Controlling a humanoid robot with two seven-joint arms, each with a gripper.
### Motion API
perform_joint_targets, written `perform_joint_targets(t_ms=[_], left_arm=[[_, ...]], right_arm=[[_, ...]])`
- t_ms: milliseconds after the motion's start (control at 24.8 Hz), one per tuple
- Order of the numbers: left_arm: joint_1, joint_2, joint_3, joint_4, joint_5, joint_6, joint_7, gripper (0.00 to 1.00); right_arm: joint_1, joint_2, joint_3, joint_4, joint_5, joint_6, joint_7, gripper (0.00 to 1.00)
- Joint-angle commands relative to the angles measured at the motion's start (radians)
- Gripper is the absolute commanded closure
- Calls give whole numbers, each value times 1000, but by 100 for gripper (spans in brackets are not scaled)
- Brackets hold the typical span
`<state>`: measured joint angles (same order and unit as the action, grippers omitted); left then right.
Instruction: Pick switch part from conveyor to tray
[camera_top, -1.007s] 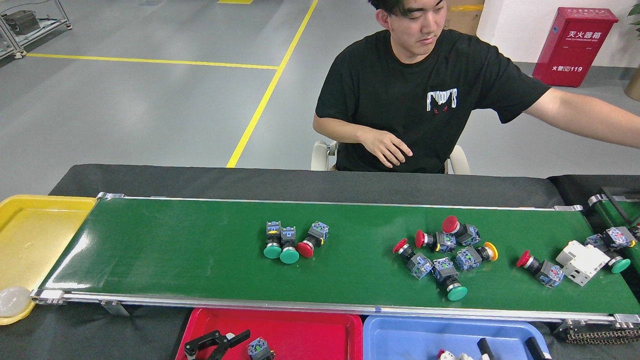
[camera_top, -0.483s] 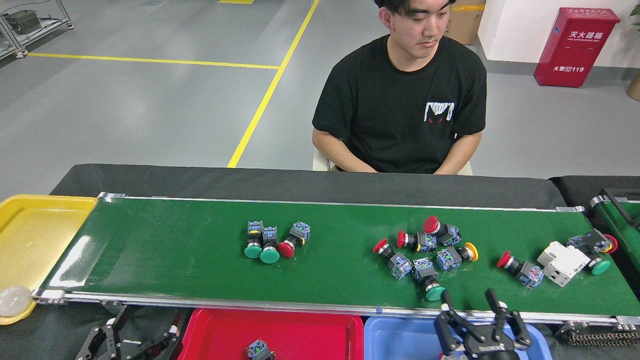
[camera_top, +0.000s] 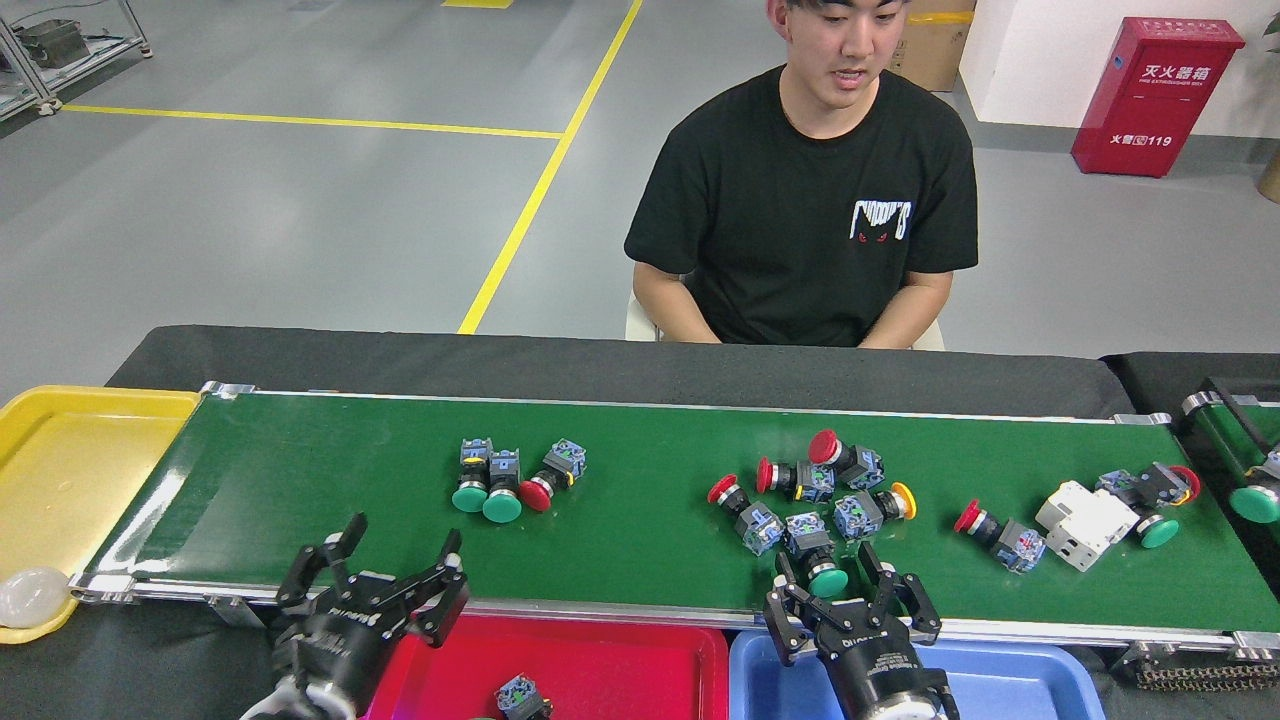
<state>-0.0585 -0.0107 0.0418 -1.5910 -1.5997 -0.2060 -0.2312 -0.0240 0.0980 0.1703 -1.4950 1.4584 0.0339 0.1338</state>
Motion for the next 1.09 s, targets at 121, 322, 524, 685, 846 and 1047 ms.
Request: perform_joint_targets(t_ms=[121,322,524,685,846,1047], left_arm=[[-86,9,6,106,-3,33,-17,0],[-84,14,7,121,0,25,-17,0],[-141,14,9,178,-2,34,-17,0],[-233,37,12,327,-2,65,-13,0],[-330,98,12,480,0,128,-3,1],[-405,112,18,588,11,184,43,17]], right_arm=[[-48,-1,23,33,11,-6,18,79],[-34,-3,51,2,11,-19,18,98],[75,-29,238,-180,14,-31,18,98],[125,-80,433,-254,51,-31,6,34],[131,-80,469,-254,71,-31,-2,2],[145,-92,289,-275,66,-5,-28,2]])
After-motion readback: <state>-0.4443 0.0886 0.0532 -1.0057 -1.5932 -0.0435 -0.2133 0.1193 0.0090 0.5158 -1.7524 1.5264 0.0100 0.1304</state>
